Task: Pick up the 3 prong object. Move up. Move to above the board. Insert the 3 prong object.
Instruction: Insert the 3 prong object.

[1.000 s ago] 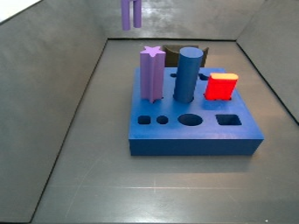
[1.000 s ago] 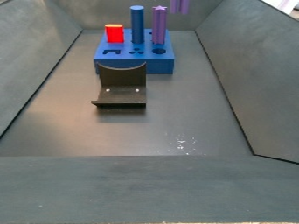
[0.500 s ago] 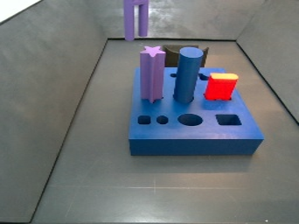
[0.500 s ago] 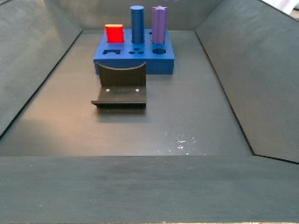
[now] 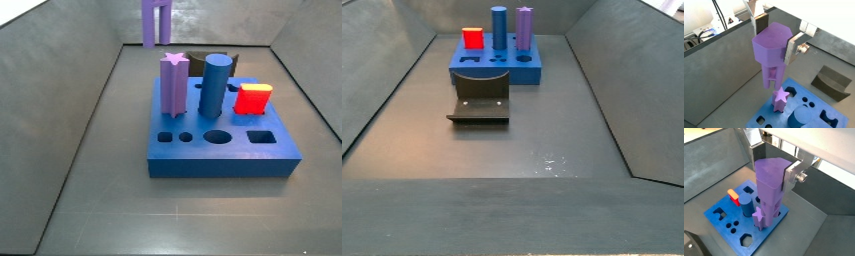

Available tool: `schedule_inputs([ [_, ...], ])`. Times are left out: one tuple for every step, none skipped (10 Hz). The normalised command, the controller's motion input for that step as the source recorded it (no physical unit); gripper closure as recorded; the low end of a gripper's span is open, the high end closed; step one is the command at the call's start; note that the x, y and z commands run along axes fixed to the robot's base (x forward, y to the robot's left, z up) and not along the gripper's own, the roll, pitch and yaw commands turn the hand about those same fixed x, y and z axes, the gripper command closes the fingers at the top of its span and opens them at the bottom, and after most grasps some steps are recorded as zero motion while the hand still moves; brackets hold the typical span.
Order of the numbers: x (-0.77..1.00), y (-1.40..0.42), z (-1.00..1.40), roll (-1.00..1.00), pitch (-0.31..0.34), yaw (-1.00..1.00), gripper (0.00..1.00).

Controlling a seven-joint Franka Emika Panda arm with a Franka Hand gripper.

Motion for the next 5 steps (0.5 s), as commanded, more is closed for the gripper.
schedule_inputs([
  [0.29,0.2,0.0,-0.17,0.014,-0.05,1.0],
  [0.29,0.24,0.0,-0.17,0.023,-0.04,1.0],
  [0.25,0.26,0.0,-0.17,0.059,0.0,1.0],
  [0.3,0.34,0.0,-0.18,0.07,0.0,1.0],
  [0.27,0.37,0.0,-0.19,0.053,0.03,1.0],
])
